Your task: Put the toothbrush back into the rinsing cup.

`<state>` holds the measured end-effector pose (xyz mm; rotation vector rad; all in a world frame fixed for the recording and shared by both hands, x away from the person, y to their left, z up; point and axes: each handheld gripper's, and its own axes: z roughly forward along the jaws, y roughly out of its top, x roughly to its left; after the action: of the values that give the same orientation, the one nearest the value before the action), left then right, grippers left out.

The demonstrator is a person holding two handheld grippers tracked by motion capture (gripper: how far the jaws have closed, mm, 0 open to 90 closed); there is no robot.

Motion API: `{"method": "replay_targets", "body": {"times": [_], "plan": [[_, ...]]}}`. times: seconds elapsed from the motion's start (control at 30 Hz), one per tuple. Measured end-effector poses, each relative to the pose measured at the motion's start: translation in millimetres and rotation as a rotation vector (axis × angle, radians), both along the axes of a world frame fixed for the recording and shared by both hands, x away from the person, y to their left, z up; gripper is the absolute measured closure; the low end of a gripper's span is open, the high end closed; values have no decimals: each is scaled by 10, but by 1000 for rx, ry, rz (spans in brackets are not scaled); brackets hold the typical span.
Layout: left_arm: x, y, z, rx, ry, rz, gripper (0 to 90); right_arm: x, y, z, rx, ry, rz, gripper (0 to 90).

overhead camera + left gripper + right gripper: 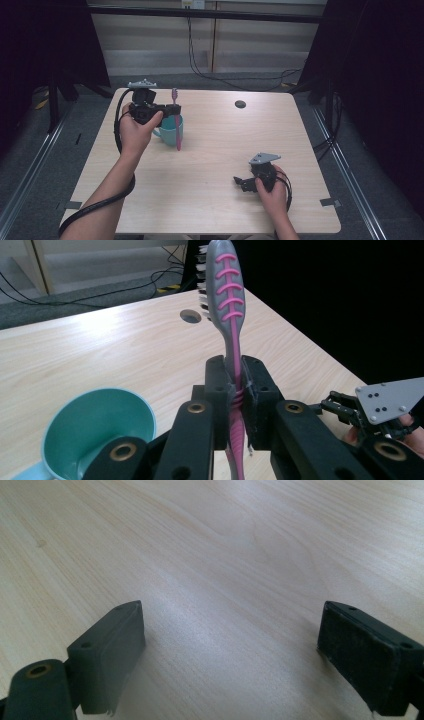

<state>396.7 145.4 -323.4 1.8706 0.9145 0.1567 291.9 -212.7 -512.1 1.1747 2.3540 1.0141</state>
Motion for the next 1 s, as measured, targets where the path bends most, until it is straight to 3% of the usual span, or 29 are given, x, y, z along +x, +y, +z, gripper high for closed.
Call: {"method": "replay_targets", "body": {"times": [0.43, 1.0], "plan": [[117, 50, 94, -7, -12, 32, 834, -2, 2, 0, 0, -1, 12, 111], [263, 68, 109, -8, -20, 66, 834, -1, 4, 0, 1, -4, 22, 111]]}}
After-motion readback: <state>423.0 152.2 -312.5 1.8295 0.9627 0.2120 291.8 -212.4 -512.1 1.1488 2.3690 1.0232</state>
